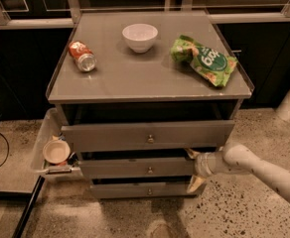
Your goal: Open middle drawer
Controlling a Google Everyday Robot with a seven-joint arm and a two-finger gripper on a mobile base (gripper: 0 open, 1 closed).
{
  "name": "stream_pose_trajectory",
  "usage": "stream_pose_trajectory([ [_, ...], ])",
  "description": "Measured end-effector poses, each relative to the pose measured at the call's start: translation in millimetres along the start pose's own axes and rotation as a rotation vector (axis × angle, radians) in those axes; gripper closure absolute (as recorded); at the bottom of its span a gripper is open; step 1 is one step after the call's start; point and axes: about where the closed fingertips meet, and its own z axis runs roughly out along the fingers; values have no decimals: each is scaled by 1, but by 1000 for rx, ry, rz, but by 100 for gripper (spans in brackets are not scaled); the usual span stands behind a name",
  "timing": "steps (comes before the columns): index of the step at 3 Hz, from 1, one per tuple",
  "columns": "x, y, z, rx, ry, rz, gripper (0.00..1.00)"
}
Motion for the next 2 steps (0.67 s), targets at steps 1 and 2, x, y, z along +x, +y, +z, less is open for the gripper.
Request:
stream_pose_trajectory([
  [1, 0, -2, 8, -19, -16, 0, 0],
  [2, 0, -2, 9, -20, -17, 0, 18],
])
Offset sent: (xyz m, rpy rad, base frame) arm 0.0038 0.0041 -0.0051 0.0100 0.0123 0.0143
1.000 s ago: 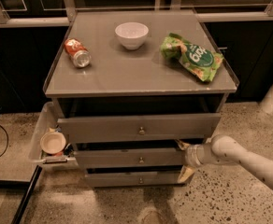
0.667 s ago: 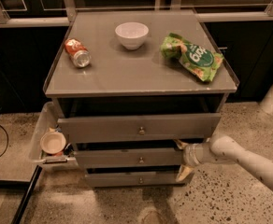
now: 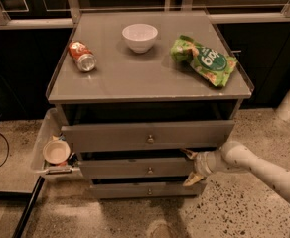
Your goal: Open middle drawer
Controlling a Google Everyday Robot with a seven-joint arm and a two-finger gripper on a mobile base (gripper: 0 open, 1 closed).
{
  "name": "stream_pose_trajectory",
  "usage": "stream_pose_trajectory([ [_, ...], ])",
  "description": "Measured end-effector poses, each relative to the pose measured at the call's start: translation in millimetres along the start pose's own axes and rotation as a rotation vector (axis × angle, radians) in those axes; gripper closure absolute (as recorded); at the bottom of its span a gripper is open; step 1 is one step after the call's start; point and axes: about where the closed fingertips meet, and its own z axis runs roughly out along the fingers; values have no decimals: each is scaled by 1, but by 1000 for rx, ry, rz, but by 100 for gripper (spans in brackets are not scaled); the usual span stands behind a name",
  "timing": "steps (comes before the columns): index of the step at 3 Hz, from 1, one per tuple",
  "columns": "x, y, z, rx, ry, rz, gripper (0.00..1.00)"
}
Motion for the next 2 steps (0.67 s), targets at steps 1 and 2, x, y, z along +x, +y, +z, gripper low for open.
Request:
stream_pose_trajectory([
  [1, 0, 0, 0, 0, 0, 0, 42],
  [2, -3, 0, -3, -8, -3, -1, 64],
])
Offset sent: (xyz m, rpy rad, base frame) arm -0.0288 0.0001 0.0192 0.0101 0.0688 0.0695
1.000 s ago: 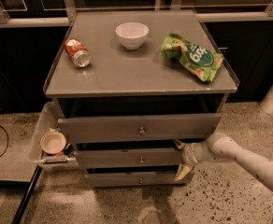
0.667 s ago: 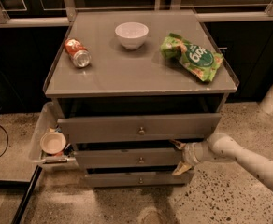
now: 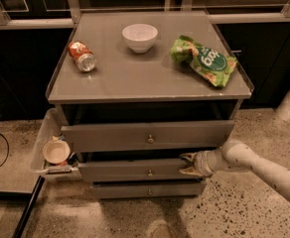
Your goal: Open middle drawer
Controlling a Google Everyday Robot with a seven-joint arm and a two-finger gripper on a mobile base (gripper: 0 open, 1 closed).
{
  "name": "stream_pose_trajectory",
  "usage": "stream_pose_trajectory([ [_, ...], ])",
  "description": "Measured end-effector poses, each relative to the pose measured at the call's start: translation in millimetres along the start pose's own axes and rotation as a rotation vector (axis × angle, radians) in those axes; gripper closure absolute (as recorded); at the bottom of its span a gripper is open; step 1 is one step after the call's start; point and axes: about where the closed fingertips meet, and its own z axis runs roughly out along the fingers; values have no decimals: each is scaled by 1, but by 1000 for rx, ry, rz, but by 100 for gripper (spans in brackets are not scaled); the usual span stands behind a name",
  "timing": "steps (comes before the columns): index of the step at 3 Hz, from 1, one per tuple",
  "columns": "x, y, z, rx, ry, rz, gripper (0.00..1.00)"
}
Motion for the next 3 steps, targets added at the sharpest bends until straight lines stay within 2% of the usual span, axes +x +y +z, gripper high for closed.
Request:
stream_pose_trajectory([
  [1, -2, -2, -3, 0, 0, 0, 87],
  [2, -2, -2, -3, 0, 0, 0, 87],
  [3, -2, -2, -3, 0, 0, 0, 63],
])
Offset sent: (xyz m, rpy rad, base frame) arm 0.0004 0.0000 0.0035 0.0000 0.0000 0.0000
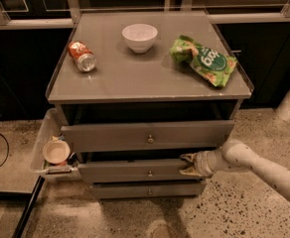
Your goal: Open middle drawer
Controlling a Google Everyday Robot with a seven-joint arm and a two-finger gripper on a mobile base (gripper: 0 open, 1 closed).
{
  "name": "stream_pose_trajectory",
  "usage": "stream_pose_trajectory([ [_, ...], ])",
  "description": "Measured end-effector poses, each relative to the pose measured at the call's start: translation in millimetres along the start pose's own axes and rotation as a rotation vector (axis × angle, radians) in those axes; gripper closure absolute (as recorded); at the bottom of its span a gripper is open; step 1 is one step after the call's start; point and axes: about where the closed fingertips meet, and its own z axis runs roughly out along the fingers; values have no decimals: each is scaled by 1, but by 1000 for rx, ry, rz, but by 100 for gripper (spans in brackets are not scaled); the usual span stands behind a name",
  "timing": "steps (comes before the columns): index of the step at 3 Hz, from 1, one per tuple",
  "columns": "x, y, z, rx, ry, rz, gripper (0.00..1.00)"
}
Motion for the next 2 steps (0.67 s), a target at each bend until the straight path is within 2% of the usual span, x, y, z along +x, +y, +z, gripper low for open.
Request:
stream_pose_trajectory([
  [1, -2, 2, 0, -11, -14, 1, 39],
  [2, -2, 4, -1, -17, -21, 4, 42],
])
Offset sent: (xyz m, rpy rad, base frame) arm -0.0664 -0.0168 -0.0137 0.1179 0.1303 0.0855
